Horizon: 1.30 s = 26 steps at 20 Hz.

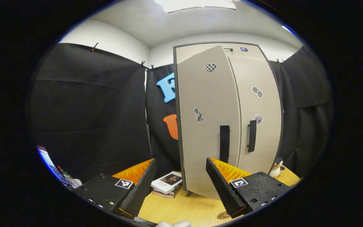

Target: Grasp the bottle in the cabinet with the left hand and place it on the coaster, then close the right door with the right hand and the left door with the left hand.

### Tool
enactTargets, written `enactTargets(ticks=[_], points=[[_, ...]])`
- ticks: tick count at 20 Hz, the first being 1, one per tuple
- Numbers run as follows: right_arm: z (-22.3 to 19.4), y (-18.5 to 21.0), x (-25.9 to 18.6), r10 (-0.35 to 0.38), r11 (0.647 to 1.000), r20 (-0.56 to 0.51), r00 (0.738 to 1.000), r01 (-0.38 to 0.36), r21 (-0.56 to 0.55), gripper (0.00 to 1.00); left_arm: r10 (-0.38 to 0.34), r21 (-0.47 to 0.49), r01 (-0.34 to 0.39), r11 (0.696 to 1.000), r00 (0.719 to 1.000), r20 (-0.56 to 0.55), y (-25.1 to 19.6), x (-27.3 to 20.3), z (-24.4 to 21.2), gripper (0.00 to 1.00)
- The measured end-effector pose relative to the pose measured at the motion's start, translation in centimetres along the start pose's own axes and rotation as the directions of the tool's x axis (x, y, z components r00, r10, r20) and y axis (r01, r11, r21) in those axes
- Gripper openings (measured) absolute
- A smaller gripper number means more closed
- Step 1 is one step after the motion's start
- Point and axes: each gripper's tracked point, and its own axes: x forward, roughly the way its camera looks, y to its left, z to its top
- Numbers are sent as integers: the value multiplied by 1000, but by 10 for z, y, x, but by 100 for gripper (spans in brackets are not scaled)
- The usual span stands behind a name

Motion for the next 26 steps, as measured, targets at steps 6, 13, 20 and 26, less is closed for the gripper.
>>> enactTargets(ticks=[6, 13, 20, 26], points=[[5, 0, 0, 9, 1000, 19, 1000, -9, 5, 99, -28, 56, 29, 998, 1000, -7, -28, -62, -3, 96], [14, 10, -19, -104, 994, 61, 993, 102, 26, 99, -151, 6, 151, 989, 988, -23, -44, -100, -11, 96], [8, 41, -33, -154, 988, 71, 985, 153, 24, 99, -137, -38, 135, 990, 990, -45, 0, -120, -25, 95], [-2, 66, -36, -168, 986, 52, 984, 168, 11, 99, -122, -40, 120, 992, 991, -47, 38, -124, -31, 96]])
